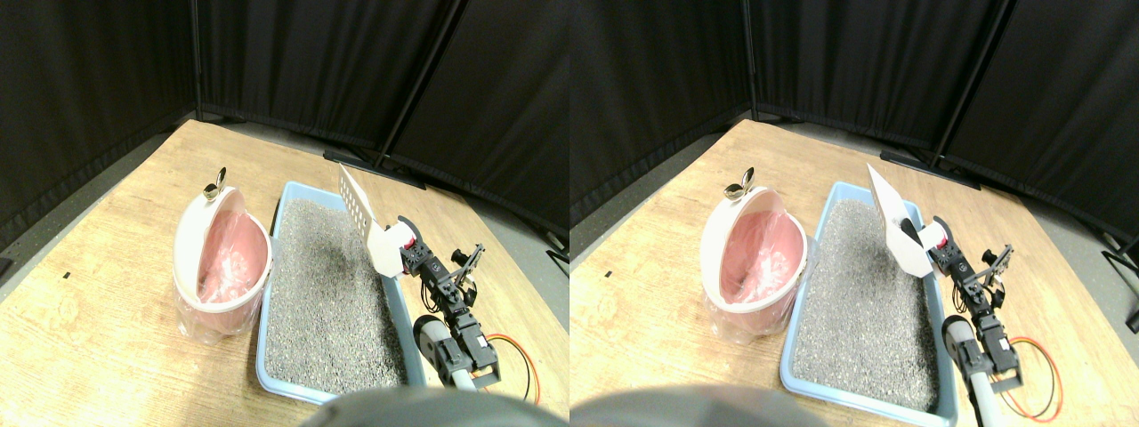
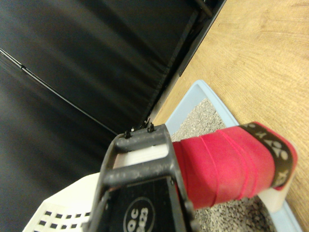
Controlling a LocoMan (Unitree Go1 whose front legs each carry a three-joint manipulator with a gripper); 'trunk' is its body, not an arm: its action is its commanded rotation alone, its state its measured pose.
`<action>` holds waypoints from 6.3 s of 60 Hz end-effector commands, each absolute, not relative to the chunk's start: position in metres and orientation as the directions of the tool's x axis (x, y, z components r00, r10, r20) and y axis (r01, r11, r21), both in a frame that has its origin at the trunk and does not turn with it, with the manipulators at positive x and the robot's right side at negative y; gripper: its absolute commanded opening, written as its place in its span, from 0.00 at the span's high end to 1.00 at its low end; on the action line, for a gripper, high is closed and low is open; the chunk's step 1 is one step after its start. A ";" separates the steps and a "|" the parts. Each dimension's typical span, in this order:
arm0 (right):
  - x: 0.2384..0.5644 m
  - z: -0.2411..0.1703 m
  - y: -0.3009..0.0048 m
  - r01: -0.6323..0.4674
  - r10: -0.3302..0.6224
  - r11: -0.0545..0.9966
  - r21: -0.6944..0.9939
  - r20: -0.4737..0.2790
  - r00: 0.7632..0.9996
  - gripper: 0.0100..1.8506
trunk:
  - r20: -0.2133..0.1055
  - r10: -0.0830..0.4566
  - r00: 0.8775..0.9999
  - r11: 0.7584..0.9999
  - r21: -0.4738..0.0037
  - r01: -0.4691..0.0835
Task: Scoop (unimanual)
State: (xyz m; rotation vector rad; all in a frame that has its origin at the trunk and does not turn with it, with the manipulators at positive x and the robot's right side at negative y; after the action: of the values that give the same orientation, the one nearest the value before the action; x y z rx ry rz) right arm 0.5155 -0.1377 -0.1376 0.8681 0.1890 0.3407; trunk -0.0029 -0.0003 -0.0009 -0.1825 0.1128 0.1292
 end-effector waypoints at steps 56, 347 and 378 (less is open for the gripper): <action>0.509 -0.105 -0.156 -0.329 0.314 0.869 0.369 0.103 0.944 0.95 | -0.145 0.137 0.980 0.972 -0.171 -0.161; 0.534 -0.055 -0.022 -0.491 0.523 0.742 -0.457 -0.064 0.850 0.90 | -0.123 0.352 0.928 0.885 -0.279 -0.373; 0.532 -0.050 -0.024 -0.478 0.497 0.791 -0.381 -0.056 0.866 0.93 | -0.125 0.344 0.931 0.889 -0.276 -0.365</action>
State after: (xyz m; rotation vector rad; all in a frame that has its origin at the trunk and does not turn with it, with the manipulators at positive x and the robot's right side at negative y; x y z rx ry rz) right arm 0.5326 -0.0290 -0.0596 -0.4226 0.0178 0.5305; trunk 0.0007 -0.0002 -0.0026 -0.2980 0.0770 0.3636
